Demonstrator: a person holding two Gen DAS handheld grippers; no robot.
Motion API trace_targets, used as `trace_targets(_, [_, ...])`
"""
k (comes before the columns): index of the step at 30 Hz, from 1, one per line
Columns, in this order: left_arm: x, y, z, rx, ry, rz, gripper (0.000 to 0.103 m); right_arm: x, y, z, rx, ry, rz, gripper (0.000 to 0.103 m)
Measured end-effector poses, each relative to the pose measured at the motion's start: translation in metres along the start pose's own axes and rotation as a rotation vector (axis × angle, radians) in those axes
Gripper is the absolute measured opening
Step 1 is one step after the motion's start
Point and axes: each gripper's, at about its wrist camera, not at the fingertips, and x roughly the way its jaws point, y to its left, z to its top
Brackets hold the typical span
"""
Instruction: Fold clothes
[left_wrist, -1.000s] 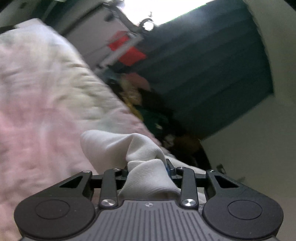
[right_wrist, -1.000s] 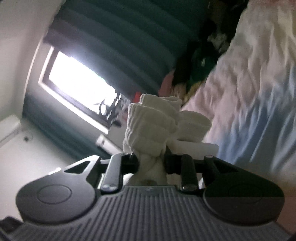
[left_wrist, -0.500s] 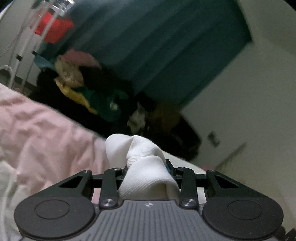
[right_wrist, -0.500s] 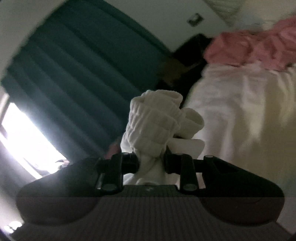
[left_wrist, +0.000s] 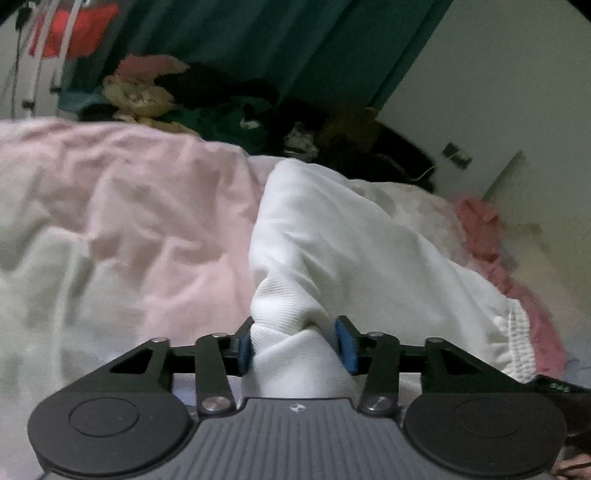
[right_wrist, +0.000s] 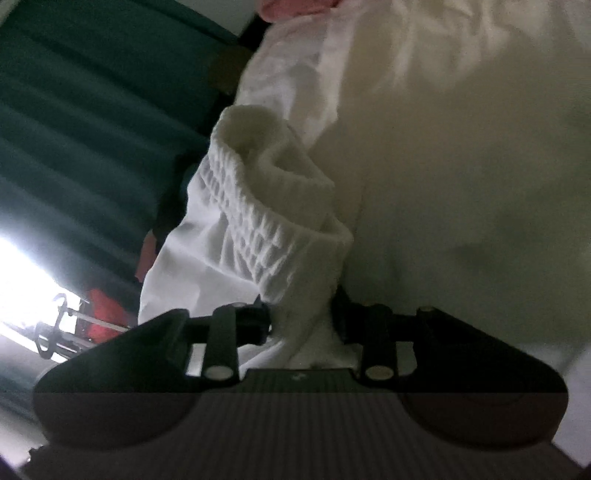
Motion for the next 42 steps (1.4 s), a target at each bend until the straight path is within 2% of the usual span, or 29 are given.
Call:
trace_targets(2, [-0.021,-0.01,0.007,0.022,0.0,0.045,0.06,-0.019,0.014,-0.002,-0.055,0.014,-0.057,0.037])
trace_targets(5, [-0.065,-0.031,0.008,0.063,-0.013,0.058,0.071,-0.052,0.036,-0.009,-0.162,0.036,-0.103,0.037])
trace_targets(8, [-0.105,-0.05,0.011,0.096,-0.033,0.059,0.075,-0.09,0.063,-0.016,-0.267,0.044,-0.076,0.037])
trace_targets(13, [-0.189,-0.085,0.011,0.171,-0.119,0.053,0.082,-0.152,0.112,-0.023,-0.433,-0.008,-0.012,0.038])
trace_targets(14, [-0.206,-0.091,0.01,0.174,-0.138,0.053,0.084,-0.166,0.121,-0.026,-0.47,-0.025,0.007,0.042])
trace_targets(15, [-0.224,-0.097,0.009,0.178,-0.157,0.052,0.088,-0.18,0.13,-0.029,-0.507,-0.042,0.026,0.055])
trace_targets(16, [-0.241,-0.103,0.007,0.18,-0.178,0.052,0.09,-0.195,0.138,-0.032,-0.54,-0.062,0.052,0.063])
trace_targets(17, [-0.259,-0.106,0.003,0.168,-0.209,0.047,0.093,-0.211,0.144,-0.037,-0.562,-0.086,0.089,0.082])
trace_targets(18, [-0.276,-0.109,0.0,0.157,-0.239,0.044,0.103,-0.227,0.15,-0.039,-0.578,-0.107,0.118,0.093])
trace_targets(23, [-0.345,-0.123,-0.021,0.189,-0.317,0.084,0.103,-0.282,0.17,-0.067,-0.692,-0.171,0.152,0.091])
trace_targets(26, [-0.378,-0.127,-0.038,0.214,-0.338,0.102,0.103,-0.306,0.175,-0.092,-0.769,-0.224,0.159,0.091])
trace_targets(31, [-0.425,-0.129,-0.07,0.251,-0.365,0.128,0.103,-0.334,0.172,-0.133,-0.831,-0.278,0.172,0.091])
trace_targets(34, [-0.447,-0.127,-0.09,0.274,-0.385,0.147,0.103,-0.342,0.165,-0.156,-0.845,-0.298,0.191,0.091])
trace_targets(37, [-0.465,-0.126,-0.106,0.304,-0.4,0.168,0.103,-0.342,0.158,-0.176,-0.865,-0.336,0.169,0.091])
trace_targets(42, [-0.467,-0.122,-0.12,0.342,-0.426,0.2,0.103,-0.332,0.151,-0.193,-0.871,-0.356,0.141,0.091])
